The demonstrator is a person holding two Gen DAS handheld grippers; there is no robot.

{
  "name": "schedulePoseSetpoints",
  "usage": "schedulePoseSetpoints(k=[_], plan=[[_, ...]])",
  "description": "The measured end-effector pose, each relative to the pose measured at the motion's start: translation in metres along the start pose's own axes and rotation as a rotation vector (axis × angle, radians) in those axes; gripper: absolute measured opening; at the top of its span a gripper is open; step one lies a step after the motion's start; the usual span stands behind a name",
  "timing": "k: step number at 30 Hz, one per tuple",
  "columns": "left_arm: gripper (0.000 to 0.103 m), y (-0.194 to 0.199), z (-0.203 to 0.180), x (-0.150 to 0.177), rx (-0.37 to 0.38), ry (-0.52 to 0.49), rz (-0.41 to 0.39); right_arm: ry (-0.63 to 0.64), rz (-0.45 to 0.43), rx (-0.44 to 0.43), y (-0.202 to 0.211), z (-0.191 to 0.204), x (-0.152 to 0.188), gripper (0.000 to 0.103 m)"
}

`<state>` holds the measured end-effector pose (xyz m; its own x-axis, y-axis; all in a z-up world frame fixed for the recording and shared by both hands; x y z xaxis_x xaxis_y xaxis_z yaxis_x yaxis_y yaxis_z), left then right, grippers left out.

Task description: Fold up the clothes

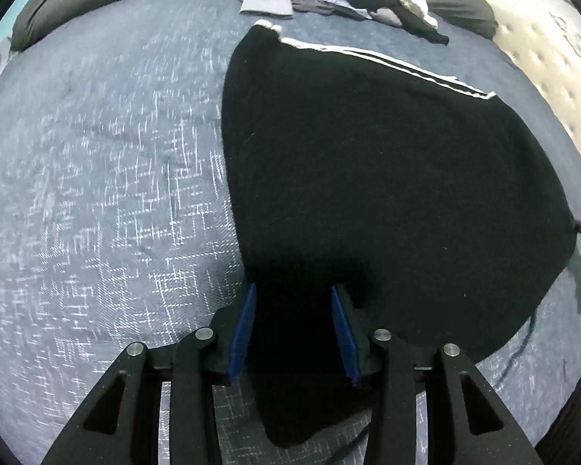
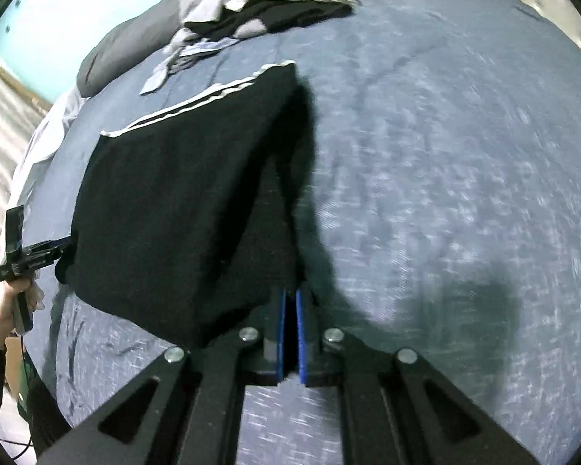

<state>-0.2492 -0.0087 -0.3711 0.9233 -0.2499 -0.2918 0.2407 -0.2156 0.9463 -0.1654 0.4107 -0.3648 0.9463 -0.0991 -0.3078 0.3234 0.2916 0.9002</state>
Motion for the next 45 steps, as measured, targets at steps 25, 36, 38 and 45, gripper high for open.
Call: schedulePoseSetpoints(k=[25,36,38,45], plan=[[0.044,0.001,0.004,0.000,-0.002,0.007,0.008,0.277,0.158,0.043,-0.030,0.033,0.039,0.007],[0.047,-0.004,0.008,0.001,-0.002,0.012,0.016,0.338,0.145,0.112,-0.012,0.013,0.041,0.004],[0.047,-0.003,0.008,0.001,-0.002,0.010,0.018,0.354,0.145,0.113,-0.013,0.012,0.042,0.004],[0.047,-0.004,0.009,0.000,-0.001,0.017,0.020,0.320,0.147,0.040,-0.009,0.010,0.041,0.004]])
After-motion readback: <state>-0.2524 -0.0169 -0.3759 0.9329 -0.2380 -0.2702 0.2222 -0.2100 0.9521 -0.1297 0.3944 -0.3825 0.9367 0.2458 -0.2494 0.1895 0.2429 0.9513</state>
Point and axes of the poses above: each gripper's, at about its wrist camera, not at the fingertips, and y roughly against the way its jaws point, z to its left, x to its underside, the point moved 7 cm from there along -y, roughly the way its jaws point, and after that the axes turned 4 degrees about z, right-handed, at the moved point
